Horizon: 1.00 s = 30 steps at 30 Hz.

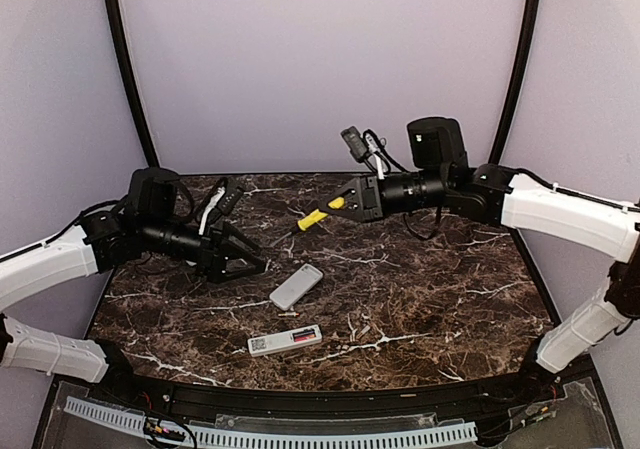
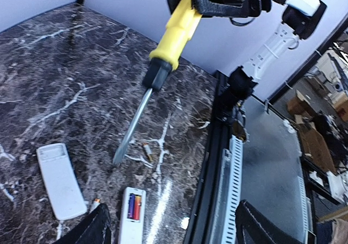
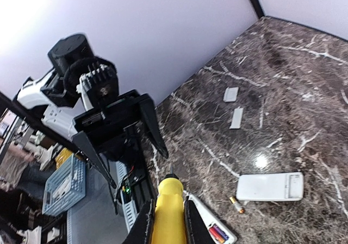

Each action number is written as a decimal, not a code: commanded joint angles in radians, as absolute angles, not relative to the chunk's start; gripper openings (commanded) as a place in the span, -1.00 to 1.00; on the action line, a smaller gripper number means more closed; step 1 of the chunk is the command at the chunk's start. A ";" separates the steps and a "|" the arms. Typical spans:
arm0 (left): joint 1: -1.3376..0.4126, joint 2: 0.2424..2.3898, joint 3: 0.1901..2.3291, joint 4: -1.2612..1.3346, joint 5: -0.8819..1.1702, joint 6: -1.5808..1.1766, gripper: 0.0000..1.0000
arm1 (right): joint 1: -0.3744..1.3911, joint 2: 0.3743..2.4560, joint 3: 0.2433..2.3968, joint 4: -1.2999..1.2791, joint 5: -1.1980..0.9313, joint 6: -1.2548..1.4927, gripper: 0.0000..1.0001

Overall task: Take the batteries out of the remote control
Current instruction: Pass from the left arm to the right

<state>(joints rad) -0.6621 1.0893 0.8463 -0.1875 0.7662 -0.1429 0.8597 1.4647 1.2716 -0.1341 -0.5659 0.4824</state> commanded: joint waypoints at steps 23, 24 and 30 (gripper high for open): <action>-1.004 1.416 0.703 -0.095 0.047 -0.222 0.52 | 0.847 1.239 1.018 0.047 -0.286 0.549 -1.00; -1.003 1.425 0.703 -0.089 0.050 -0.222 0.52 | 0.847 1.233 1.012 0.049 -0.280 0.553 -1.00; -1.017 1.450 0.684 -0.075 0.075 -0.225 0.52 | 0.847 1.234 1.005 0.061 -0.274 0.565 -1.00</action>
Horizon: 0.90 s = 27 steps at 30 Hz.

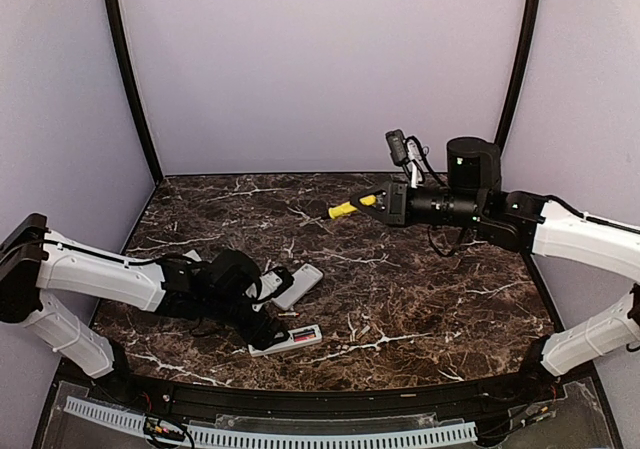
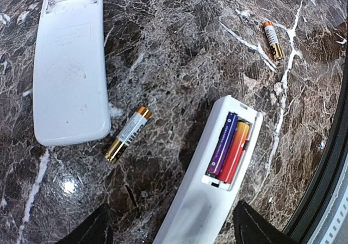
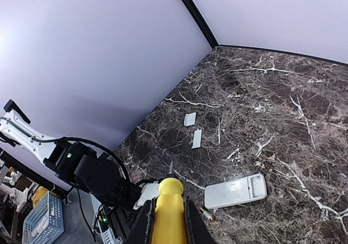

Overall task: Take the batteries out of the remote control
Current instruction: Pass from the left arm to the right, then hold the remote control without the battery cover at the center of the board.

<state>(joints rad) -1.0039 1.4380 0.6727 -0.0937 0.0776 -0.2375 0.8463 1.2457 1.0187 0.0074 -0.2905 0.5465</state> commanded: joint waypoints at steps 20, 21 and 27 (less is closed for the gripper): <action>-1.081 1.511 0.676 -0.092 0.058 -0.255 0.52 | 0.847 1.262 1.015 0.075 -0.278 0.567 -1.00; -1.082 1.509 0.676 -0.099 0.052 -0.262 0.52 | 0.847 1.264 1.015 0.075 -0.279 0.568 -1.00; -1.082 1.466 0.639 -0.114 0.024 -0.291 0.41 | 0.848 1.252 1.005 0.085 -0.265 0.571 -1.00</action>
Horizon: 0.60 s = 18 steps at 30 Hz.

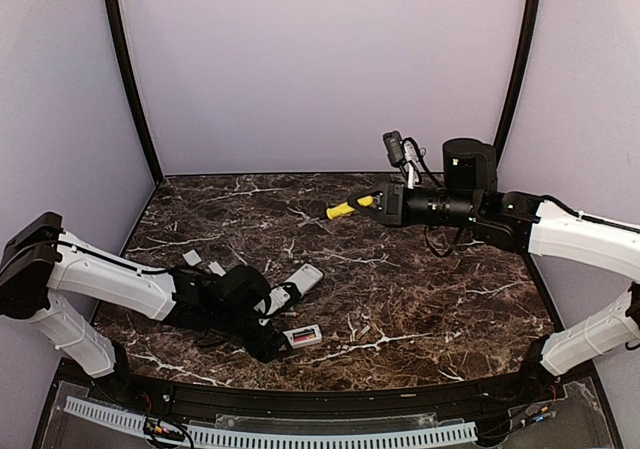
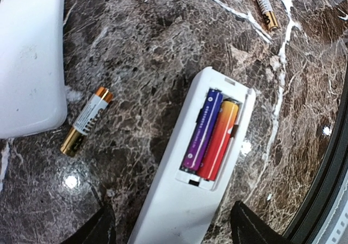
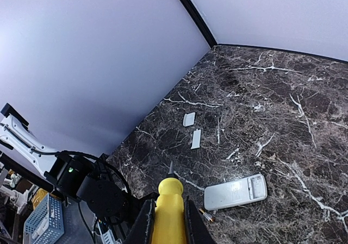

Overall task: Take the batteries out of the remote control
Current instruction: Hold the remote control without the battery cover at the center of the board.

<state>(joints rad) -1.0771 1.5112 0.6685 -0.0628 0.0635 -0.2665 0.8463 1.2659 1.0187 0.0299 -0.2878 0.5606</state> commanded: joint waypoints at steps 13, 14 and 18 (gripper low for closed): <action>-1.082 1.452 0.617 -0.114 0.041 -0.318 0.12 | 0.847 1.266 1.005 0.100 -0.276 0.575 -1.00; -1.082 1.456 0.620 -0.113 0.045 -0.315 0.12 | 0.848 1.264 1.005 0.099 -0.275 0.576 -1.00; -1.082 1.477 0.636 -0.113 0.051 -0.294 -0.09 | 0.846 1.260 1.007 0.072 -0.258 0.578 -1.00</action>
<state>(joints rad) -1.0775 1.4540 0.6228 -0.0837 0.0422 -0.3092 0.8463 1.2659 1.0168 0.0555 -0.2752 0.5636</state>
